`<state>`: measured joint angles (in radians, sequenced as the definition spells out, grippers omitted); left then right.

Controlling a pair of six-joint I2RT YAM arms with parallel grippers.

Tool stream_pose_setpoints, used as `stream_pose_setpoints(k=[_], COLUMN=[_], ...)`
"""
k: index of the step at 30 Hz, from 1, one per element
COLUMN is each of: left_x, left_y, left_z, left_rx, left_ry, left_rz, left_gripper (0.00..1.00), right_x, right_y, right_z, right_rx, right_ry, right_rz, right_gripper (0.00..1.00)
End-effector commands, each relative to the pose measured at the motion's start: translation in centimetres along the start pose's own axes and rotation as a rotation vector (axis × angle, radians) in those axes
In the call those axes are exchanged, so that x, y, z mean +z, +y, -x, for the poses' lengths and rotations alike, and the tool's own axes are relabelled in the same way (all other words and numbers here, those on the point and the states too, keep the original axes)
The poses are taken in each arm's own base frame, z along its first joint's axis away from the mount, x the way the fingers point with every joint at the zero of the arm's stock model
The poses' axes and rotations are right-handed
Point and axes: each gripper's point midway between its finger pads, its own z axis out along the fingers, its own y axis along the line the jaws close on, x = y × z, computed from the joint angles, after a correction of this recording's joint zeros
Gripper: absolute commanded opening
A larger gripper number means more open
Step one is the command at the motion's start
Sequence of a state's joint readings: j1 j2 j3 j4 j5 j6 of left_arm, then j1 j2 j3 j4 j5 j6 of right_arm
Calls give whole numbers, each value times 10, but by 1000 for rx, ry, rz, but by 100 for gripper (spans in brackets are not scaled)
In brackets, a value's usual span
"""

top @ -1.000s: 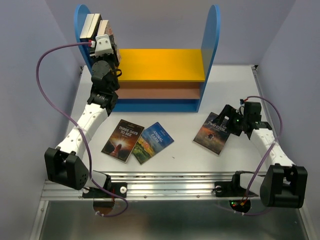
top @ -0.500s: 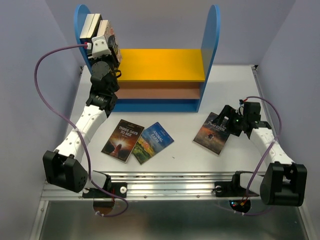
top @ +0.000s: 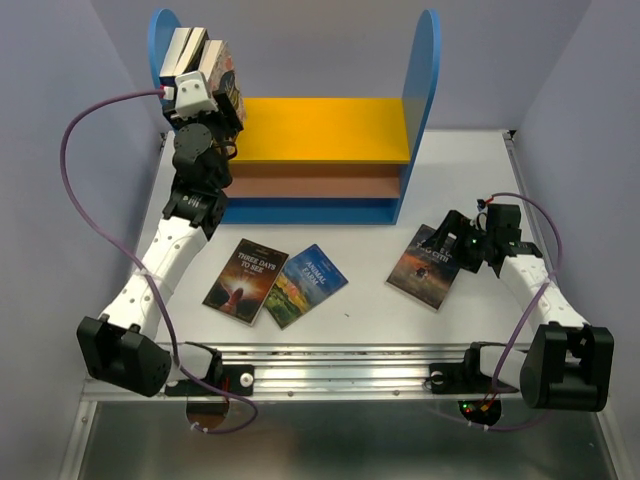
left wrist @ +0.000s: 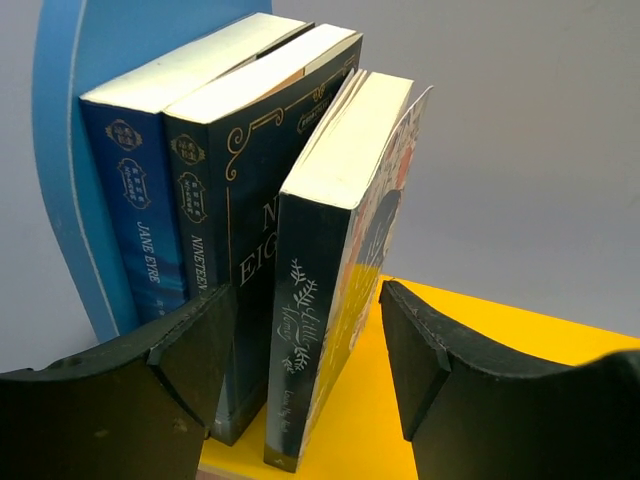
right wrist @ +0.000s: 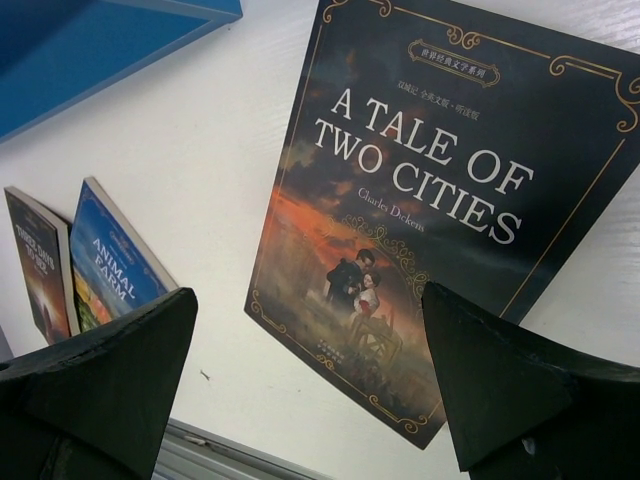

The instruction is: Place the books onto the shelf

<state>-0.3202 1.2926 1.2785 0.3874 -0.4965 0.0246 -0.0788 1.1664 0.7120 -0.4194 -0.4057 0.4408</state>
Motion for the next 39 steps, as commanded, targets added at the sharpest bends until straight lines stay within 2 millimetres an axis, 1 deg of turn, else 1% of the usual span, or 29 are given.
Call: stream_pose_setpoints(k=[1, 2, 6, 10, 12, 13, 14, 15, 16, 17, 18, 19, 20, 21, 22, 23, 24, 25, 27, 28, 29, 30, 31, 32, 33, 34, 35, 36, 39], left_x=[-15, -19, -33, -49, -54, -58, -61, -64, -68, -72, -71, -74, -73, -72, -67, -72, -70, -66, -66, -59, -54, -40, -33, -26, -18, -4, 3, 10, 36], left_y=[11, 9, 6, 12, 12, 9, 4, -11, -21, -38, -42, -56, -76, -84, -98, -113, -120, -134, -154, -162, -165, -164, -163, -161, -158, -152, -148, -144, -113], left_z=[72, 81, 115, 155, 163, 167, 171, 171, 172, 169, 166, 164, 154, 149, 134, 130, 122, 104, 82, 62, 55, 34, 26, 25, 20, 5, 5, 0, -18], left_rx=[-96, -141, -213, -254, -267, -286, -297, -293, -294, -295, -302, -301, -293, -291, -281, -275, -262, -233, -192, -180, -184, -183, -179, -174, -165, -147, -144, -137, -110], left_ry=[-138, -151, -211, -282, -292, -293, -295, -288, -285, -264, -247, -227, -181, -159, -119, -95, -76, -40, 2, 42, 59, 98, 114, 126, 142, 167, 171, 177, 200], left_rz=[7, -11, -54, -69, -83, -110, -141, -228, -290, -370, -379, -441, -506, -519, -541, -574, -573, -586, -616, -614, -604, -541, -508, -486, -461, -427, -412, -396, -278], left_gripper=[72, 76, 81, 82, 84, 86, 93, 99, 99, 99, 99, 99, 99, 99, 99, 99, 99, 99, 99, 99, 99, 99, 99, 99, 99, 99, 99, 99, 99], right_x=[-4, -4, -3, -4, -4, -4, -5, -5, -7, -7, -7, -8, -8, -8, -9, -8, -9, -8, -8, -8, -8, -9, -9, -10, -11, -11, -12, -11, -12], right_y=[11, 11, 12, 16, 17, 16, 16, 16, 16, 14, 14, 15, 16, 16, 17, 17, 17, 16, 14, 13, 13, 14, 14, 15, 15, 15, 14, 14, 13], right_z=[9, 9, 9, 7, 7, 5, 5, 4, 3, 4, 4, 5, 5, 5, 5, 5, 6, 5, 4, 5, 5, 5, 5, 6, 6, 7, 8, 9, 10], right_rx=[-31, -30, -31, -34, -38, -39, -39, -42, -46, -46, -47, -49, -49, -50, -50, -50, -51, -51, -49, -51, -47, -48, -48, -51, -54, -54, -54, -53, -58], right_ry=[-21, -19, -13, -3, -4, -3, -6, -10, -14, -20, -23, -26, -23, -23, -23, -24, -26, -28, -29, -32, -32, -31, -32, -34, -38, -40, -47, -48, -50], right_rz=[41, 40, 47, 70, 75, 74, 74, 76, 77, 69, 68, 69, 74, 78, 81, 80, 79, 73, 65, 60, 60, 63, 63, 64, 66, 62, 55, 51, 43], right_gripper=[100, 100, 100, 100, 100, 100, 100, 100, 100, 100, 100, 100, 100, 100, 100, 100, 100, 100, 100, 100, 100, 100, 100, 100, 100, 100, 100, 100, 100])
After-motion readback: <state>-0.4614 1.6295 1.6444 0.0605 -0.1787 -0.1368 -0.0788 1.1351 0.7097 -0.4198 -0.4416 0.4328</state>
